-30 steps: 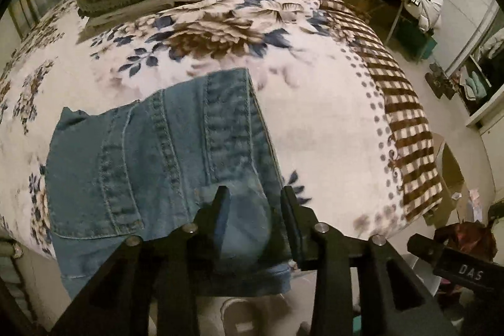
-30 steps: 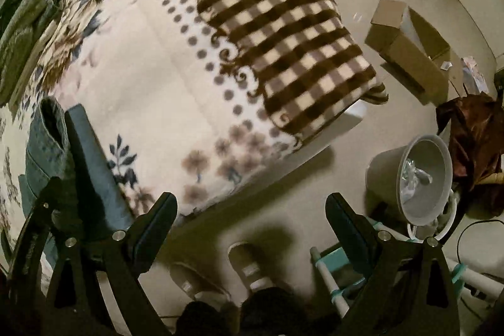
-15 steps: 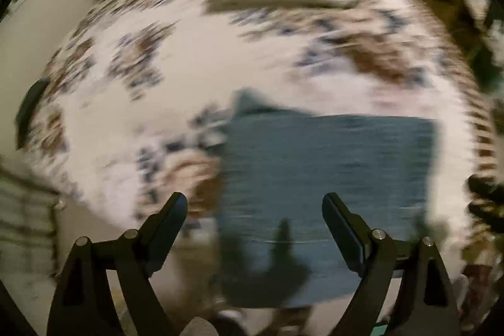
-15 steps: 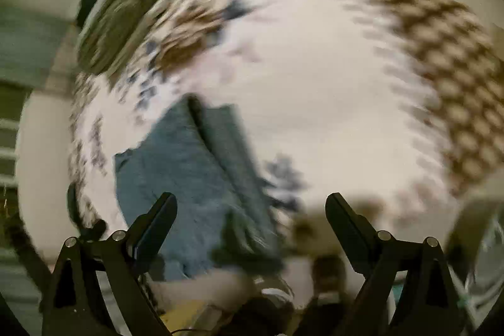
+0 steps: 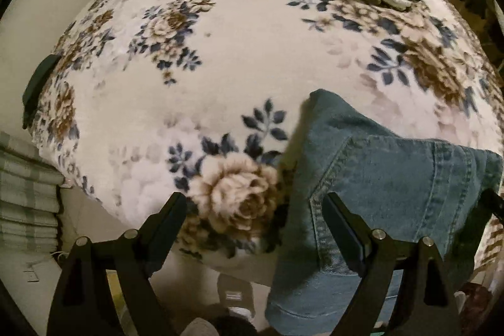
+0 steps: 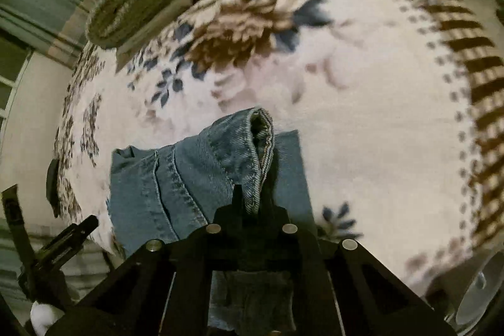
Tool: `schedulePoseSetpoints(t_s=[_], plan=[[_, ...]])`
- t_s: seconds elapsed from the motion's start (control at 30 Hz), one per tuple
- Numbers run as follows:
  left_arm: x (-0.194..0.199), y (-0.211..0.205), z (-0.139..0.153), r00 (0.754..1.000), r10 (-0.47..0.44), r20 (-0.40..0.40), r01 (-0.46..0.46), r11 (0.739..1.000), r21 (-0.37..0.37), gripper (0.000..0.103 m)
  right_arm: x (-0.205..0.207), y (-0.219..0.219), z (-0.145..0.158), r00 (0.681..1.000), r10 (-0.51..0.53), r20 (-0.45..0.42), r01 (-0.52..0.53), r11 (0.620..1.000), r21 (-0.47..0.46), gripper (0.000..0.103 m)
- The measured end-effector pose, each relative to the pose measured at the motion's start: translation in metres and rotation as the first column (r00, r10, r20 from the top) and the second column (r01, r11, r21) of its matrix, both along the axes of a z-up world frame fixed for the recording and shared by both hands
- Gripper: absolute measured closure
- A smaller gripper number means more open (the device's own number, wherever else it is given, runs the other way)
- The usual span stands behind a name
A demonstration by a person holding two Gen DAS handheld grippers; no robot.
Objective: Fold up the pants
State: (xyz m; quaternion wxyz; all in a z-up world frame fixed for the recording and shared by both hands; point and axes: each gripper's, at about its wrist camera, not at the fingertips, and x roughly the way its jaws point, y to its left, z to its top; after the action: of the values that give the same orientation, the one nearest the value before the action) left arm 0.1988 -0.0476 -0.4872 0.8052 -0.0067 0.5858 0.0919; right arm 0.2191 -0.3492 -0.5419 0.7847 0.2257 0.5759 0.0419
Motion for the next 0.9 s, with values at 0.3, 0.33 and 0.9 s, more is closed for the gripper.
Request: schedulePoseSetpoints(t_s=[0.3, 0.33, 0.9], plan=[[0.037, -0.039, -0.014, 0.995, -0.101, -0.009, 0.098, 0.982, -0.159, 0.016, -0.036, -0.092, 0.012, 0.983, -0.172, -0.058, 0.168, 0.983, -0.068, 0.095], [0.045, -0.045, -0.021, 0.993, -0.115, -0.014, 0.111, 0.980, -0.167, 0.016, -0.036, -0.100, 0.002, 0.978, -0.193, -0.081, 0.188, 0.980, -0.057, 0.095], [0.057, -0.042, -0.035, 0.988, -0.142, -0.059, 0.125, 0.964, -0.233, 0.000, -0.067, -0.157, -0.041, 0.912, -0.316, -0.261, 0.356, 0.927, 0.120, 0.050]])
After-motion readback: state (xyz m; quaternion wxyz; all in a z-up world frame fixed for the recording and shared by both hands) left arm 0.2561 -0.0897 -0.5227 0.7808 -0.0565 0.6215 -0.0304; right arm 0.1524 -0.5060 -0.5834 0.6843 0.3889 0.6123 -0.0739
